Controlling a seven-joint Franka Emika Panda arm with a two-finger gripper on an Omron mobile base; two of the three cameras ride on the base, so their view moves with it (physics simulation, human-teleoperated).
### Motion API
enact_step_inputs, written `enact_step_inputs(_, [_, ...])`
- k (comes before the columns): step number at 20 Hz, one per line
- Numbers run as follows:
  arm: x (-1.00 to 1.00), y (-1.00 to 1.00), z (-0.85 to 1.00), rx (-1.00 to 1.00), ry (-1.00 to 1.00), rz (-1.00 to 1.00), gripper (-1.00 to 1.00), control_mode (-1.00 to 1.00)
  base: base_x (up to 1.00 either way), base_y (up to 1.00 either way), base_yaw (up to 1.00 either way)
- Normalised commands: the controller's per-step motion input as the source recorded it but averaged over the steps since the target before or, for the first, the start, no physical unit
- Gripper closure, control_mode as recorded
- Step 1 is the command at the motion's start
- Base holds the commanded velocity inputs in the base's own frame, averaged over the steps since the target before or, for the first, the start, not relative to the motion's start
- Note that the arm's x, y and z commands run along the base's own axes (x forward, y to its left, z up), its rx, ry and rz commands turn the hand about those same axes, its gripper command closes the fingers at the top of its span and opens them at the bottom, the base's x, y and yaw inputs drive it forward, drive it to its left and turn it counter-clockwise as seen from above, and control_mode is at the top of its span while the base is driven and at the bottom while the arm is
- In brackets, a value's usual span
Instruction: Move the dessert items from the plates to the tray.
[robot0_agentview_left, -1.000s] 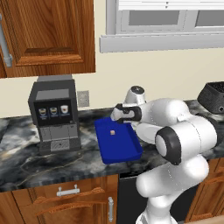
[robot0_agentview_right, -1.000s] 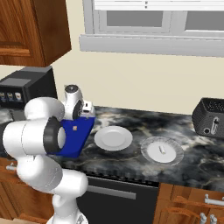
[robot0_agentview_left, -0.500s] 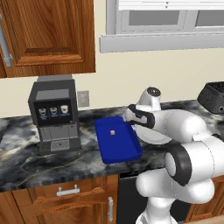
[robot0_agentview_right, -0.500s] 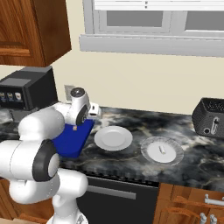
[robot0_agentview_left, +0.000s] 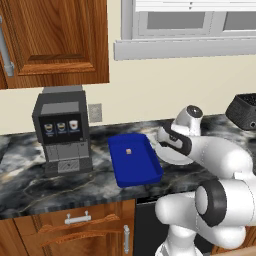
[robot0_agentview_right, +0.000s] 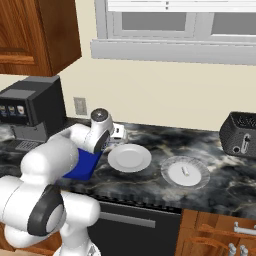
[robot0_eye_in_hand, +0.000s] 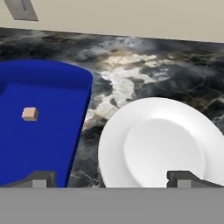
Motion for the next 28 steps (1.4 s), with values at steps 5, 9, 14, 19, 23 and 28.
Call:
enact_step_inputs(5, [-0.01,-0.58,0.22,0.0,0.0,-0.03,-1.0,-1.0,0.0,0.0,0.0])
enact_step_inputs(9, [-0.01,-0.68,0.11,0.0,0.0,-0.03,-1.0,-1.0,0.0,0.0,0.0])
enact_step_inputs(14, [0.0,-0.65,0.09,-0.03,0.04,-0.04,-1.0,-1.0,0.0,0.0,0.0])
enact_step_inputs(19, [0.0,-0.6,0.06,-0.07,0.09,-0.09,-1.0,-1.0,0.0,0.0,0.0])
enact_step_inputs(23, [0.0,-0.48,0.0,-0.08,0.09,-0.13,-1.0,-1.0,0.0,0.0,0.0])
enact_step_inputs(28, [0.0,-0.43,0.0,-0.02,0.03,-0.08,-1.0,-1.0,0.0,0.0,0.0])
